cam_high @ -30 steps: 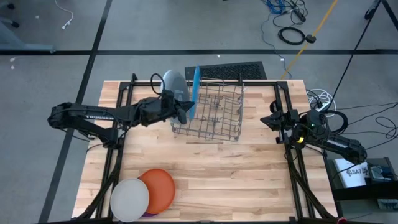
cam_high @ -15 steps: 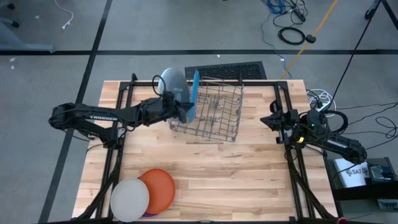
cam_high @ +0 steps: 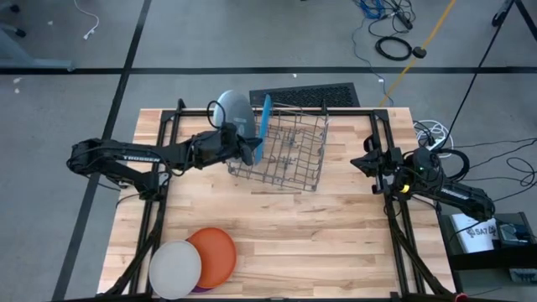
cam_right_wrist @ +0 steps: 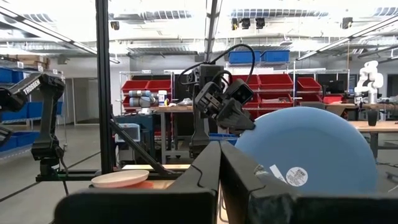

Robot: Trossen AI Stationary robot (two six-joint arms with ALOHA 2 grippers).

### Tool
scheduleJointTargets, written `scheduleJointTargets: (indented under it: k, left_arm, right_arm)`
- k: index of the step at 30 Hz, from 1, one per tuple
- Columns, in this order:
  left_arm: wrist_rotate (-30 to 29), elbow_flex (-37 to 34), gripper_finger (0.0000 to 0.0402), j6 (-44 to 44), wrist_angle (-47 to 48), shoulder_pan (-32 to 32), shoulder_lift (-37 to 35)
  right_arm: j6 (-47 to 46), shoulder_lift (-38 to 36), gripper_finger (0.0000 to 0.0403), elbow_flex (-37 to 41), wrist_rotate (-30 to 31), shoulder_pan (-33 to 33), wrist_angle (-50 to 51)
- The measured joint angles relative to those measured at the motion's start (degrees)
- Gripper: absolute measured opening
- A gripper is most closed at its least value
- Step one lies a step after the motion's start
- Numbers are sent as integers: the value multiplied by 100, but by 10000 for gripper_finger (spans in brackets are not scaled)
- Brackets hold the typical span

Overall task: Sort dishes
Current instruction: Put the blue plate into the dish rack

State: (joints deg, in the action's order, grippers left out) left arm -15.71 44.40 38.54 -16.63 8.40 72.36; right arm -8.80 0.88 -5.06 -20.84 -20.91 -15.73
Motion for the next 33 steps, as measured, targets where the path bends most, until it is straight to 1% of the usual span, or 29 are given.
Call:
scheduleJointTargets:
  k: [7, 15, 20, 26, 28, 30, 32, 33]
  left_arm:
    - [-85, 0, 62, -3, -31, 0, 0]
    - [-123, 0, 65, -77, -375, 2, -33]
    - [-128, 0, 65, -357, -701, -5, -164]
    - [-118, 2, 66, -819, -966, -44, -496]
    - [19, 2, 66, -1195, -1121, -116, -593]
    - [439, 23, 66, -1585, -1359, -200, -614]
    - [789, 137, 66, -1933, -1289, -306, -610]
    - [815, 213, 65, -2104, -1134, -372, -607]
  right_arm:
    - [0, -1, 4, 0, 0, 1, 5]
    - [2, 0, 4, 0, 1, -1, 21]
    - [4, 0, 4, 0, 2, -1, 25]
    - [4, -1, 4, 0, 0, 1, 27]
    - [23, -2, 4, 0, 5, 1, 29]
    - [30, 0, 4, 0, 11, 1, 46]
    - [49, 0, 4, 0, 74, 1, 55]
    - [48, -1, 4, 0, 131, 1, 75]
